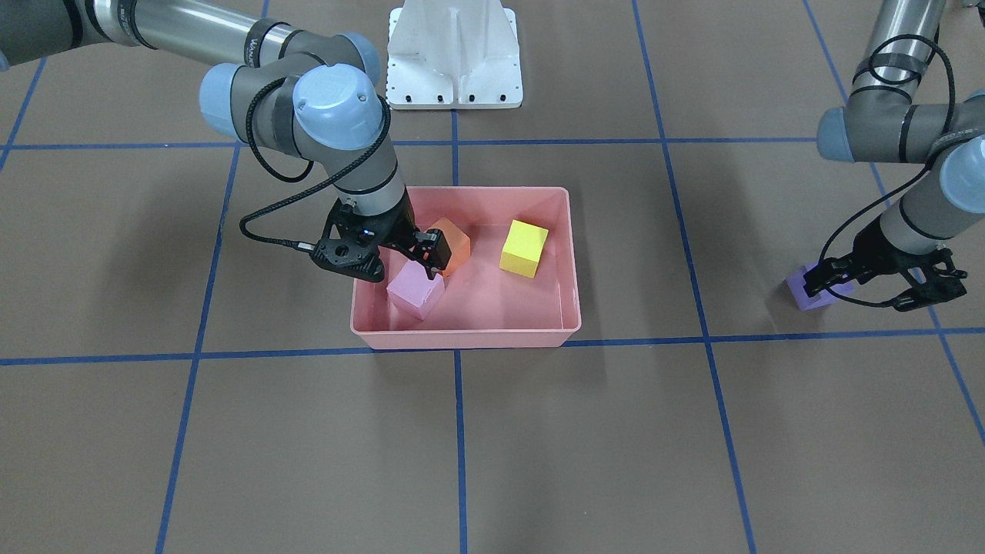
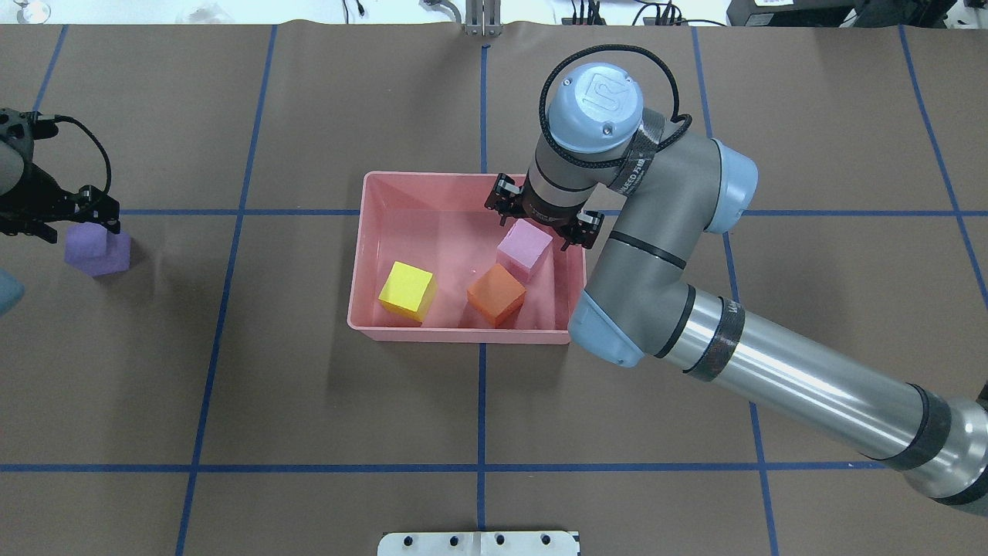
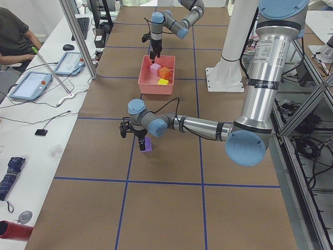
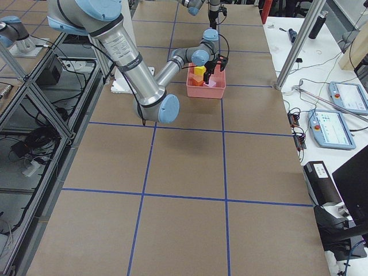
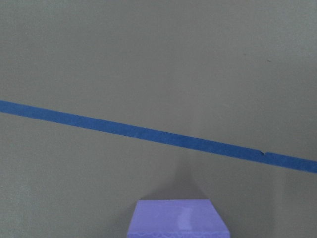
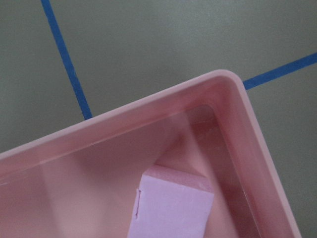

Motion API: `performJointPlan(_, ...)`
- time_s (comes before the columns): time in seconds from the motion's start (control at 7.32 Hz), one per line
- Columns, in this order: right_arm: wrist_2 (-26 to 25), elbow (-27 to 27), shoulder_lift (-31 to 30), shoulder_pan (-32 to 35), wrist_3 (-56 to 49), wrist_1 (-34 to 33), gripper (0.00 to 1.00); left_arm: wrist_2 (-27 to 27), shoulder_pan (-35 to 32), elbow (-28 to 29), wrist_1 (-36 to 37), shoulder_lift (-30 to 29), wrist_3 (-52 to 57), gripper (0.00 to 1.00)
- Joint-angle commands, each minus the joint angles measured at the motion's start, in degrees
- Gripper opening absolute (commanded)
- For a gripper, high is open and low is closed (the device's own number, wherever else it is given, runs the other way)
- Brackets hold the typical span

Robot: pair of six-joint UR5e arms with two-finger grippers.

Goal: Place blocks into pink bin with both arms
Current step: 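Release the lavender cube in the bin while the left gripper grasps the purple cube, then carry the purple cube into the bin with the left gripper while the right gripper withdraws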

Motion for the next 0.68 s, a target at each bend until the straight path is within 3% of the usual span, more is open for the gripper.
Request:
performJointPlan(0.0,0.16,1.58,-0.23,0.08,0.02,-0.16,1.00,0.11,1.15,1.54,-0.54,-0.38,-0.25,0.99)
performJointPlan(0.14,0.59,4.46,-0.32,1.38,-0.07,-2.60,1.00,0.02,1.33,1.81,-0.63,-0.38,-0.34,0.92)
performJointPlan(0.27,2.77,9.97,-1.01,4.96,-0.15,-6.10,1.00,-0.24,1.33,1.64,-0.64,-0.30,-0.43,0.52)
performJointPlan(0.41,6.97,16.90,-7.37,9.26,-0.94,-6.05,1.00,-0.68,1.33,0.94,-0.20,-0.82,-1.99,0.04)
performJointPlan(0.55,8.84,20.80,-12.74,12.61,-3.38,-5.79,1.00,-3.64,1.51,0.85,0.15,-3.17,-4.53,0.00)
